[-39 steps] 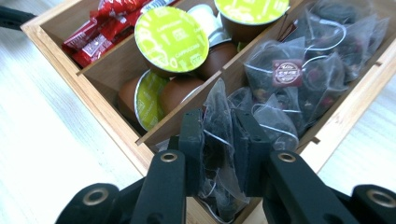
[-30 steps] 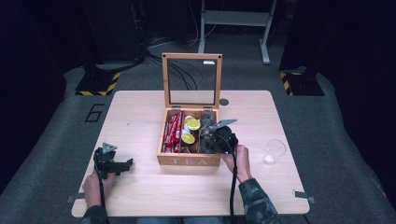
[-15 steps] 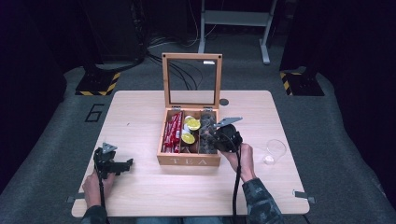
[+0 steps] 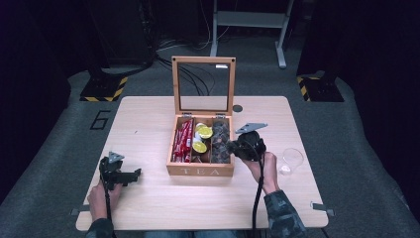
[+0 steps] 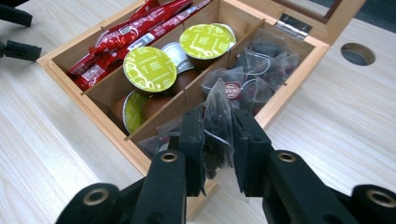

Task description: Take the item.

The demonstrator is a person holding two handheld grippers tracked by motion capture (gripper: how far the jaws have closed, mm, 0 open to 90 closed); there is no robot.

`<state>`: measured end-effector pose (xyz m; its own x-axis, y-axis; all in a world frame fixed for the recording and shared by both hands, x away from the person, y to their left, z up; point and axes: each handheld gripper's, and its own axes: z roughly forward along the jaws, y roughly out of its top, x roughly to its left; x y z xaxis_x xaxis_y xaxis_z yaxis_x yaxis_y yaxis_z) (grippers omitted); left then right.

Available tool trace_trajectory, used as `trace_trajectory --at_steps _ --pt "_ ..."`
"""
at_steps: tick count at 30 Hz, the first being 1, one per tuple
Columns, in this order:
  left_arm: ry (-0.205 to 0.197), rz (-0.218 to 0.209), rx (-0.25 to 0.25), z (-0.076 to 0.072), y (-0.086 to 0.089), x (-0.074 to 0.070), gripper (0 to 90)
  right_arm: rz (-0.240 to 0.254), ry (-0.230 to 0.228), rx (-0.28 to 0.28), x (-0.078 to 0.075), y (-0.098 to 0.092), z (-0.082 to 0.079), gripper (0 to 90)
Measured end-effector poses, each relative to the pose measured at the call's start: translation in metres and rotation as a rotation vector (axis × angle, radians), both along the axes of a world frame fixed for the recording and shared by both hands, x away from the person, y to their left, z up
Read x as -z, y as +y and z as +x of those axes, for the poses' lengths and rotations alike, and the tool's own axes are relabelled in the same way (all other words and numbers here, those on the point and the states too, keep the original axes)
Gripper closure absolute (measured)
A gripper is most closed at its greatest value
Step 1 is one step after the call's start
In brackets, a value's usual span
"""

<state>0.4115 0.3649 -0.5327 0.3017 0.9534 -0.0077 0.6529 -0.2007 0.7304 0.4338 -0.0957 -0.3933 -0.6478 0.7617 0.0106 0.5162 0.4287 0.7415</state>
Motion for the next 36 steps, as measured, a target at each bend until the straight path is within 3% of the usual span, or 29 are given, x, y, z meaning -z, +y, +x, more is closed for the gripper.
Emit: trace_trajectory --at_steps 36 --pt "0.000 0.000 0.000 0.000 0.000 0.000 0.2 -0.014 -0.056 0.134 -0.028 -0.066 -0.014 75.2"
